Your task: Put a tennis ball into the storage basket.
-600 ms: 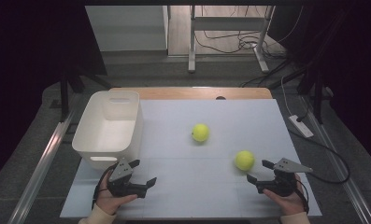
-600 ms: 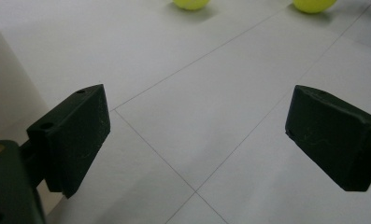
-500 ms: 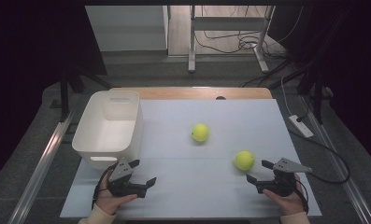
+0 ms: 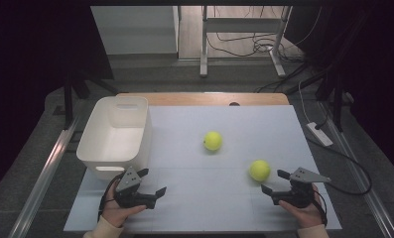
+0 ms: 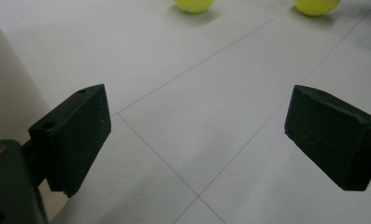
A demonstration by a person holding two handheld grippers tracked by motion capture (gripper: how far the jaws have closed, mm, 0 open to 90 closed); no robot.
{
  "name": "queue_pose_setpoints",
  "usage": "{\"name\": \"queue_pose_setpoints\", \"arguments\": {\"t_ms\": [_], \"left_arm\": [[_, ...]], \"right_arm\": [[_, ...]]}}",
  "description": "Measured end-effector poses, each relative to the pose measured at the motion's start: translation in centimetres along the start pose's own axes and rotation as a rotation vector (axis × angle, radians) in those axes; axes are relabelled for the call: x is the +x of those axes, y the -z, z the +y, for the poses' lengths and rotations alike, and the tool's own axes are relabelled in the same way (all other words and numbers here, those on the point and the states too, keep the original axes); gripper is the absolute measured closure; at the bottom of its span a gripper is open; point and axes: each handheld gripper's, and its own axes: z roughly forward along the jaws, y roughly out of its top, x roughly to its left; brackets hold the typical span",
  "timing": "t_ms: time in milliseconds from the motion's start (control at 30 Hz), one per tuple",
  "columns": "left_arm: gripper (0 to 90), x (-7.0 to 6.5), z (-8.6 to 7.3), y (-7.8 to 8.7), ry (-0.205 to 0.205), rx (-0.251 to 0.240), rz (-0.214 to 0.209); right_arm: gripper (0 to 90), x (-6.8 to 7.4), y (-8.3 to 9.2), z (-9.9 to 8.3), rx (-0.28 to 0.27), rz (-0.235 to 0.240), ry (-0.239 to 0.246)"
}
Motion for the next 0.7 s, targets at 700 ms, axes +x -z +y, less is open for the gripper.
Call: {"name": "queue_pose_setpoints", "arguments": {"t_ms": [700], "left_arm": [[8.4,0.05,0.27,-0.23,-0.001,0.003,-0.001]], "right_arm": [[11.5,-0.35,-0.17,-0.15,0.003,0.005,-0.009]]}}
